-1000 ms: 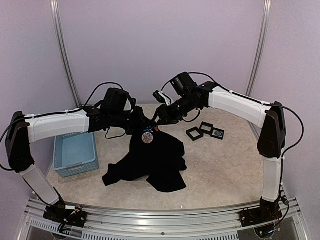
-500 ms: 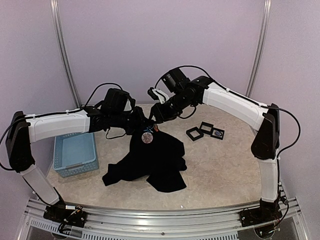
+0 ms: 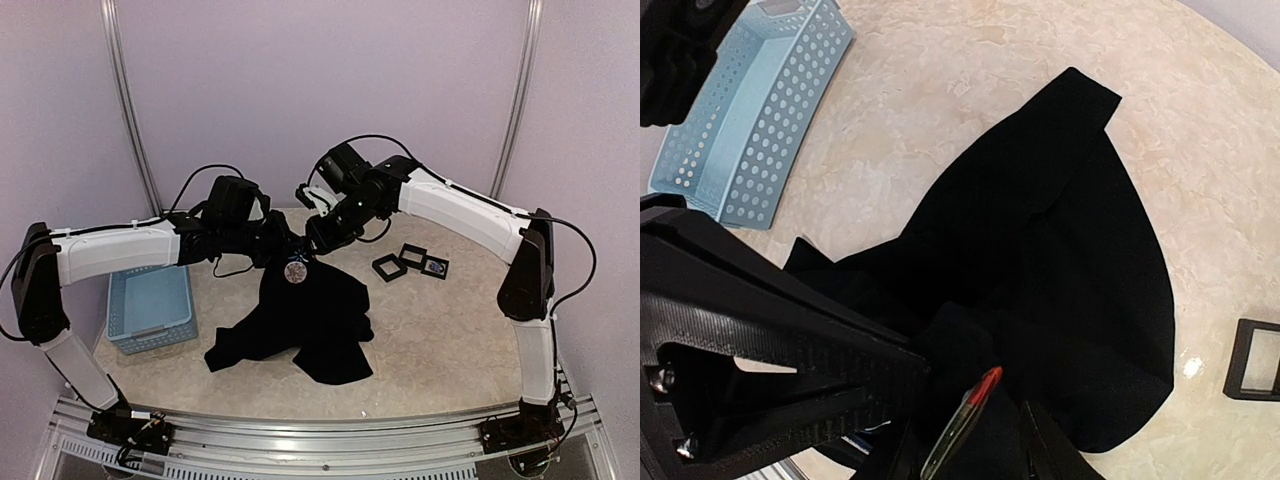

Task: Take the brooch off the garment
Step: Pick up the brooch from the crumpled clothing.

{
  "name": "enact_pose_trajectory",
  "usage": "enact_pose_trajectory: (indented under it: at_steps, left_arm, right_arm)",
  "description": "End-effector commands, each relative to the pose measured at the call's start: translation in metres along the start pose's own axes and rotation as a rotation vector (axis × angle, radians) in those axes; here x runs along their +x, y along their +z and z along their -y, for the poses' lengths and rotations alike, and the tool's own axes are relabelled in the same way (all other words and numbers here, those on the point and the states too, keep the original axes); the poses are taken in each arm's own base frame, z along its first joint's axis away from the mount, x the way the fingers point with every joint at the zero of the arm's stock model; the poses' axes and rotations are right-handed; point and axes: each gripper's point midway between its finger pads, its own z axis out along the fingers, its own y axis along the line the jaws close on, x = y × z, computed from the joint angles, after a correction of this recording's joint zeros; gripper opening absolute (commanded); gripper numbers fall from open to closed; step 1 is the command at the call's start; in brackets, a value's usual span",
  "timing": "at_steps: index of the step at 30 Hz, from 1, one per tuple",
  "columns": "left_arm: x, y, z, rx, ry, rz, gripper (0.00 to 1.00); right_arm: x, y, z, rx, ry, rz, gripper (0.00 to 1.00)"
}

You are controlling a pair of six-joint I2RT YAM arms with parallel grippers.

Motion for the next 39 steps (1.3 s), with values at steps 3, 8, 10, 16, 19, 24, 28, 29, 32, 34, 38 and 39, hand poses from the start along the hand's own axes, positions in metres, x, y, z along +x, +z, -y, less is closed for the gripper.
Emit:
enact_pose_trajectory:
  at_steps: [3,8,10,16,19,24,28,29,32,34,38,39]
  left_arm:
    - [-0.003,-0.007,0.017,0.067,0.005,0.019,0.00]
    - [-0.001,-0.008,0.019,0.080,0.010,0.011,0.00]
    - [0.000,-0.008,0.018,0.080,0.010,0.008,0.00]
    - [0.004,-0.011,0.008,0.053,-0.009,0.005,0.00]
    - [0.006,-0.012,0.005,0.046,-0.015,0.006,0.00]
    - [0.006,-0.014,0.005,0.041,-0.016,0.008,0.00]
    - [0.007,-0.013,0.003,0.032,-0.017,0.006,0.00]
    - [0.007,-0.013,0.003,0.031,-0.017,0.006,0.00]
    - [0.007,-0.013,0.003,0.030,-0.016,0.005,0.00]
    - [0.007,-0.012,0.003,0.030,-0.017,0.005,0.00]
    - [0.007,-0.012,0.003,0.030,-0.016,0.007,0.00]
    - [0.006,-0.013,0.003,0.031,-0.015,0.008,0.00]
  right_arm:
    - [0.010,0.006,0.008,0.072,-0.020,-0.015,0.30]
    - [0.008,0.009,0.002,0.034,-0.029,-0.012,0.23]
    - [0.008,0.009,0.001,0.032,-0.029,-0.010,0.19]
    - [0.001,-0.001,0.001,0.038,-0.023,0.025,0.21]
    - [-0.005,-0.009,-0.001,0.033,-0.018,0.051,0.22]
    - [-0.007,-0.015,-0.002,0.034,-0.014,0.066,0.20]
    - [-0.009,-0.018,-0.001,0.037,-0.014,0.076,0.19]
    - [-0.010,-0.019,-0.002,0.036,-0.016,0.080,0.19]
    - [-0.011,-0.023,-0.002,0.038,-0.017,0.085,0.22]
    - [-0.012,-0.024,-0.002,0.041,-0.016,0.087,0.23]
    - [-0.009,-0.022,0.001,0.052,-0.023,0.080,0.16]
    - [-0.007,-0.019,0.002,0.056,-0.023,0.071,0.13]
